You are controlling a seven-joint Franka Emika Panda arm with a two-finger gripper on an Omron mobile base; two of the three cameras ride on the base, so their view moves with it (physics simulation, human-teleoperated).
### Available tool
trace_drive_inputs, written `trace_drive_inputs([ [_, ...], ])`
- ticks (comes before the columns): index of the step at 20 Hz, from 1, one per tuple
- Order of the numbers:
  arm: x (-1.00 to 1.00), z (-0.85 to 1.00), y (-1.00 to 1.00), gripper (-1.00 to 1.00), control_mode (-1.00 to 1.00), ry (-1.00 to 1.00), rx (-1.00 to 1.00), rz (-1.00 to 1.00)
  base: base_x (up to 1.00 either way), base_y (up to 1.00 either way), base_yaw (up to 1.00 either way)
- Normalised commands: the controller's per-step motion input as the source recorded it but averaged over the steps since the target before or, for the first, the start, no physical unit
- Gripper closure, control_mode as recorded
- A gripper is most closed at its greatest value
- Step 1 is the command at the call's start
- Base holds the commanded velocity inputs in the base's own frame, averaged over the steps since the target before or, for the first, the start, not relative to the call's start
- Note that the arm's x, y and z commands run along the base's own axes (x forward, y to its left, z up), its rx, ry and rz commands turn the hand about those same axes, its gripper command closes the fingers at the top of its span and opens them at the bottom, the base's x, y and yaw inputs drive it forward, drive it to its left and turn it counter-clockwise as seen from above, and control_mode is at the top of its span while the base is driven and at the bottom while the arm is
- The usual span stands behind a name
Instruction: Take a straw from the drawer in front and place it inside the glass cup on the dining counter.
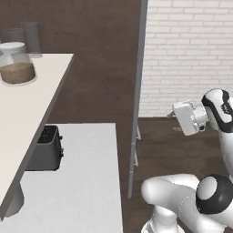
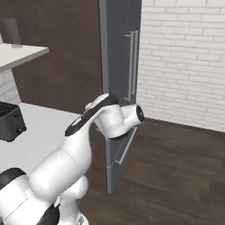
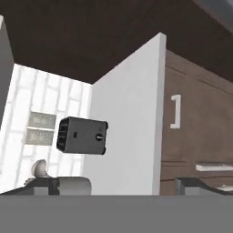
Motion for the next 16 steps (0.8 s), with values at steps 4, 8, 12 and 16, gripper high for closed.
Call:
trace_drive_inputs([
  [4, 0.19, -0.96, -0.09, -1.00, -1.00, 0.00, 0.51, 0.01, 0.00, 0.00, 0.00],
  [8, 0.21, -0.86, 0.05, -1.00, -1.00, -0.01, 0.35, 0.00, 0.00, 0.00, 0.00],
  [12, 0.31, -0.81, 0.20, -1.00, -1.00, -0.03, 0.18, 0.00, 0.00, 0.00, 0.00],
  [16, 0.09, -0.72, 0.12, -1.00, -1.00, -0.05, 0.01, 0.00, 0.00, 0.00, 0.00],
])
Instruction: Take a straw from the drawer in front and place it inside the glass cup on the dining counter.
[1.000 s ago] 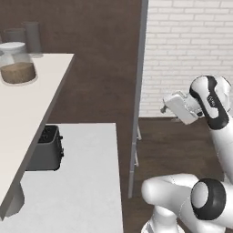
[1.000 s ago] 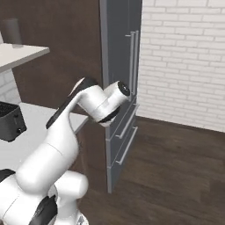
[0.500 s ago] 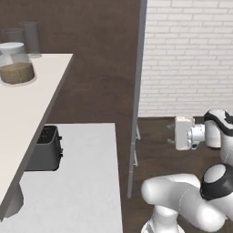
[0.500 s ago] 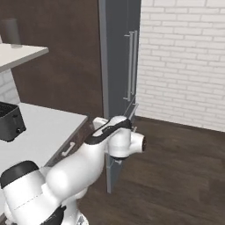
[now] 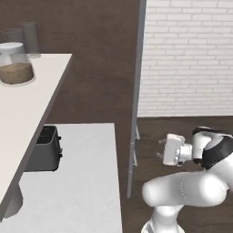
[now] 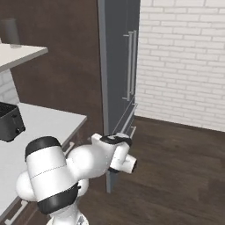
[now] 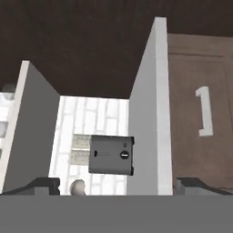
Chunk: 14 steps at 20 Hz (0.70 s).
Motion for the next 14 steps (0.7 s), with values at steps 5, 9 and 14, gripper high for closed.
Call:
trace_drive_inputs([
  [5, 0.06, -0.61, 0.23, -1.00, -1.00, -0.03, -0.01, 0.00, 0.00, 0.00, 0.00],
  [9, 0.18, -0.36, 0.41, -1.00, -1.00, -0.04, 0.00, 0.05, 0.00, 0.00, 0.00],
  [14, 0.56, -0.38, 0.32, -1.00, -1.00, 0.00, 0.00, 0.11, 0.00, 0.00, 0.00],
])
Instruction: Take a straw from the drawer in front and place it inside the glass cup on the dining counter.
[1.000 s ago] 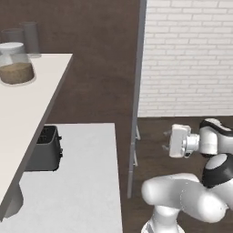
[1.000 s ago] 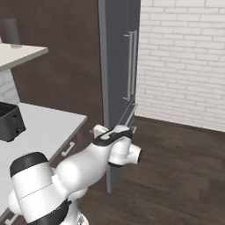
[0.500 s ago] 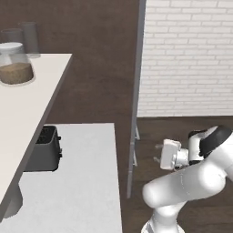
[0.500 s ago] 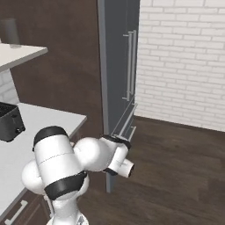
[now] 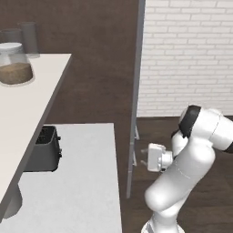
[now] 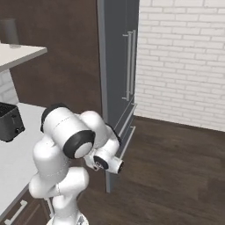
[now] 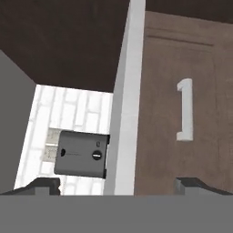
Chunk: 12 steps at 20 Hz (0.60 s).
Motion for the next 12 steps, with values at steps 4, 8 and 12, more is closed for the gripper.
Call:
trace_drive_inputs([
  [4, 0.44, -0.27, 0.11, -1.00, -1.00, 0.00, 0.00, 0.16, 0.00, 0.00, 0.00],
  [8, 0.27, -0.53, 0.21, -1.00, -1.00, 0.00, 0.00, 0.13, 0.00, 0.00, 0.00],
  [12, 0.18, -0.51, 0.22, -1.00, -1.00, -0.01, 0.00, 0.13, 0.00, 0.00, 0.00],
])
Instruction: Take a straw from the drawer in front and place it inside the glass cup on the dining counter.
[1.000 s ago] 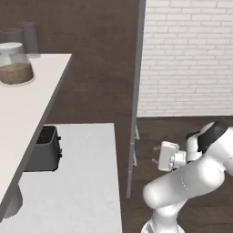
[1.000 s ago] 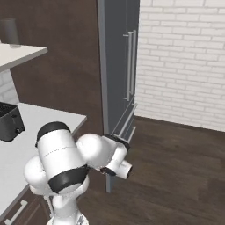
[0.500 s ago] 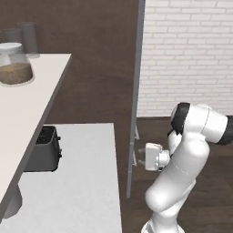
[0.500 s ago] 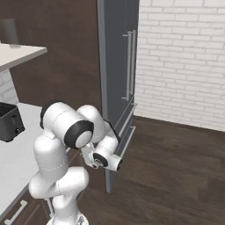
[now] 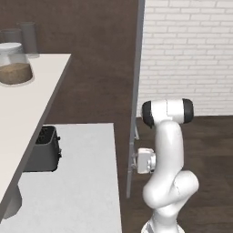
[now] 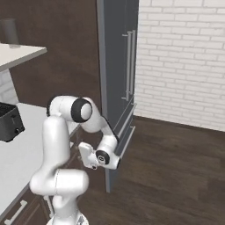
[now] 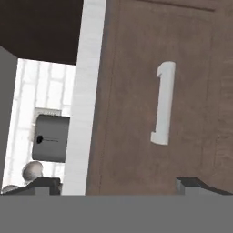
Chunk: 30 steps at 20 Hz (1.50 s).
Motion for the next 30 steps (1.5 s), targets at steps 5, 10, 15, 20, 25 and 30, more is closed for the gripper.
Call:
trace_drive_inputs([
  [5, 0.15, -0.32, 0.26, -1.00, -1.00, -0.10, 0.00, 0.15, 0.00, 0.00, 0.00],
  [10, 0.16, -0.14, 0.23, -1.00, -1.00, -0.12, 0.00, 0.10, 0.00, 0.00, 0.00],
  [15, 0.10, -0.03, 0.33, -1.00, -1.00, -0.04, 0.00, 0.00, 0.00, 0.00, 0.00],
  [20, 0.11, 0.00, 0.41, -1.00, -1.00, 0.00, 0.00, -0.05, 0.00, 0.00, 0.00],
  [25, 0.28, -0.04, 0.26, -1.00, -1.00, 0.00, -0.02, -0.08, 0.00, 0.00, 0.00],
  [30, 0.32, -0.14, 0.14, -1.00, -1.00, 0.00, -0.03, -0.07, 0.00, 0.00, 0.00],
])
